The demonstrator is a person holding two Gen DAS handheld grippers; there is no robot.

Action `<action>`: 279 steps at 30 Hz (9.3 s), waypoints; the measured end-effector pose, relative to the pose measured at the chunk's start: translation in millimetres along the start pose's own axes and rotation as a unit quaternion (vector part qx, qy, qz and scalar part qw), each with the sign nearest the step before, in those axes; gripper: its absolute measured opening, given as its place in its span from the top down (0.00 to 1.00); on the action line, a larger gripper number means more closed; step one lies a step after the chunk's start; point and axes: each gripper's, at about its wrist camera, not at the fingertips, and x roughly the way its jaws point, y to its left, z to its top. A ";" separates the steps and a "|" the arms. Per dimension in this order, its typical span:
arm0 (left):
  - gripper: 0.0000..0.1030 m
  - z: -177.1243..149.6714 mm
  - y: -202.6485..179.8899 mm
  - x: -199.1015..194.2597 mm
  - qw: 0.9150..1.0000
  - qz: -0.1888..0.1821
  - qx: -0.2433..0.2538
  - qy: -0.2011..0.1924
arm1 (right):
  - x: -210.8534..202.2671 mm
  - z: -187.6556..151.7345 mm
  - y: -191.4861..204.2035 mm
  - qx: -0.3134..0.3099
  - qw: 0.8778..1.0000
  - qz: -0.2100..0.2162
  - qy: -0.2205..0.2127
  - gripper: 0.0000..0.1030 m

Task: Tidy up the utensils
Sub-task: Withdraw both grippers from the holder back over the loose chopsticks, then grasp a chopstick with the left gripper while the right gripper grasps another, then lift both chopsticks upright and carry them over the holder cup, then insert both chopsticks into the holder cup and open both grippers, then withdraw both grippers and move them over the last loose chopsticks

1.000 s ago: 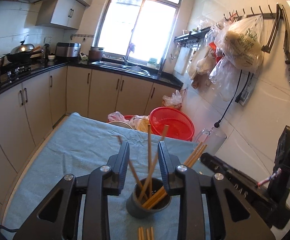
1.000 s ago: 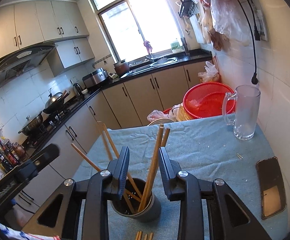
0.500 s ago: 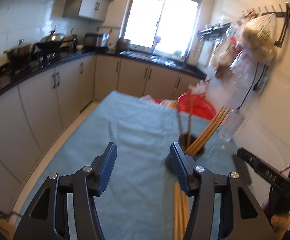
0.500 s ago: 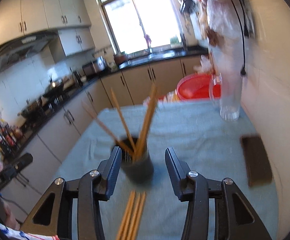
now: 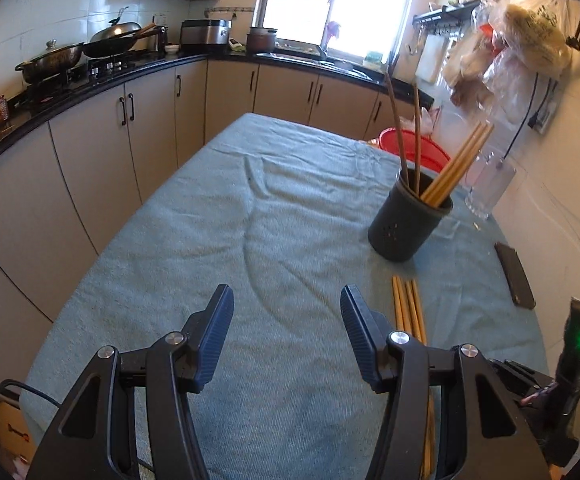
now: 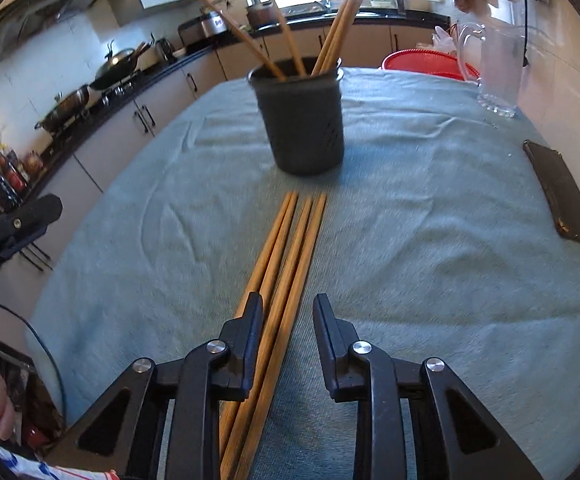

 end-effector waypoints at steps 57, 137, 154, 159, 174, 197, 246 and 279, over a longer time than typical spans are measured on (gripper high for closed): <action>0.93 -39.6 -43.3 83.2 0.977 -0.046 0.079 0.193 | -11.1 -18.2 -77.8 0.073 0.995 -0.066 0.018 0.75; 0.94 1.4 -32.0 -86.1 0.985 -0.092 0.142 -0.046 | -128.3 -3.6 -23.6 -0.023 0.992 -0.068 -0.100 0.93; 0.94 16.7 -32.5 -105.1 0.984 -0.122 0.105 -0.081 | -138.6 3.0 -21.6 -0.013 0.989 -0.048 -0.136 0.93; 0.94 33.2 -36.8 -103.9 0.982 -0.131 0.097 -0.092 | -138.7 11.9 -24.5 -0.009 0.989 -0.041 -0.143 0.93; 0.94 143.5 -80.0 -70.6 0.975 -0.146 0.081 -0.148 | -158.0 126.9 -14.4 0.009 0.967 -0.002 -0.254 0.93; 0.94 181.3 -119.1 60.1 0.986 -0.126 0.077 -0.077 | -49.1 190.3 -28.5 0.062 0.969 0.005 -0.240 0.92; 0.44 10.1 1.2 -22.0 1.000 -0.011 0.003 -0.014 | 7.6 -10.2 10.6 0.016 1.000 -0.017 0.005 0.68; 0.45 -39.2 -95.6 74.0 0.981 -0.077 0.096 0.147 | -17.0 -24.5 -79.8 0.094 0.986 -0.137 0.008 0.80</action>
